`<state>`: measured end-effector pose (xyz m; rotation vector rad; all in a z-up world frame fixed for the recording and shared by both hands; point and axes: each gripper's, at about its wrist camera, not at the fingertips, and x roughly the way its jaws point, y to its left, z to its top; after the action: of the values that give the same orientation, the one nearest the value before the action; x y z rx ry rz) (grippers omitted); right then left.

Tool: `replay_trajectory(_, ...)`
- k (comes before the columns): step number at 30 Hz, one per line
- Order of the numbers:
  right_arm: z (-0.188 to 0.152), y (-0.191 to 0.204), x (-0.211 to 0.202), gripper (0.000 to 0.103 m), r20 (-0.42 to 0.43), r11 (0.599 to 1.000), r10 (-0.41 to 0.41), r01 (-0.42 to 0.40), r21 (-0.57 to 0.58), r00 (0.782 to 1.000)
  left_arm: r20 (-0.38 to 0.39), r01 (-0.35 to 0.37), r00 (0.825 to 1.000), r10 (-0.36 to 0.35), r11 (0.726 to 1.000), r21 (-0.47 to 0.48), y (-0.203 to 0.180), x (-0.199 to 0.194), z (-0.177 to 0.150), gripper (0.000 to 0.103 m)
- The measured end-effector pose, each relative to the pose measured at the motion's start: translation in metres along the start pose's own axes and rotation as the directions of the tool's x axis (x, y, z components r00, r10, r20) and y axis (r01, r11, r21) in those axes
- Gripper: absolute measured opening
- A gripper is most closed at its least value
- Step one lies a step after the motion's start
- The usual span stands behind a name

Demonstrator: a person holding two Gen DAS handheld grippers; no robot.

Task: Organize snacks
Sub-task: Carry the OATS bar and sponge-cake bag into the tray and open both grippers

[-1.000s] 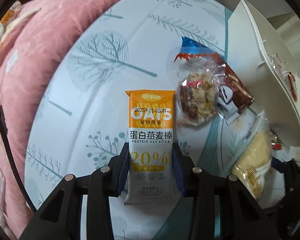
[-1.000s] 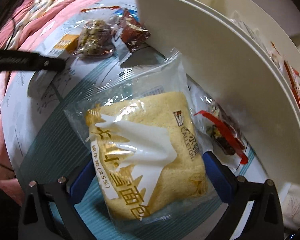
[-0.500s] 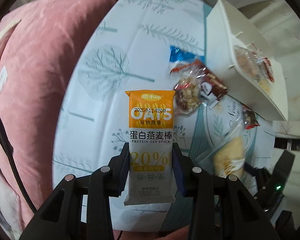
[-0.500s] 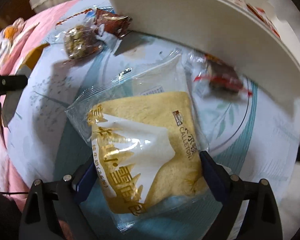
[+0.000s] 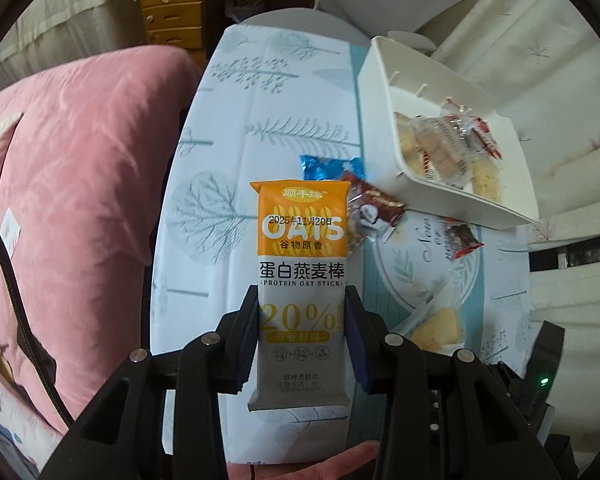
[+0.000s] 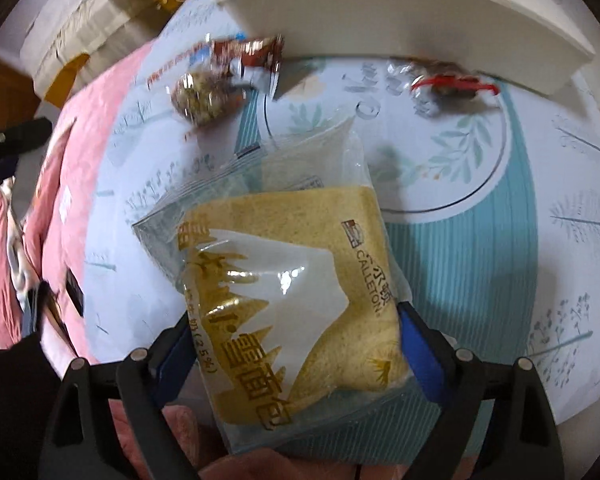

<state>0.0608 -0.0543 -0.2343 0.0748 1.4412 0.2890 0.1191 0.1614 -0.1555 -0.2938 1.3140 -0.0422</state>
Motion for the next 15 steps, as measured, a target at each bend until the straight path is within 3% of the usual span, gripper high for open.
replay_trajectory(9, 0.038, -0.020, -0.066, 0.093, 0.184, 0.998, -0.007, -0.006, 0.068, 0.983, 0.024, 0.048, 0.998, -0.050, 0.997, 0.065, -0.024, -0.021, 0.032, 0.038)
replay_trajectory(15, 0.069, -0.037, -0.120, 0.093, 0.326, 0.997, -0.062, 0.046, 0.056, 0.943, 0.058, 0.084, 0.994, -0.092, 0.987, 0.135, -0.052, -0.037, 0.064, 0.038)
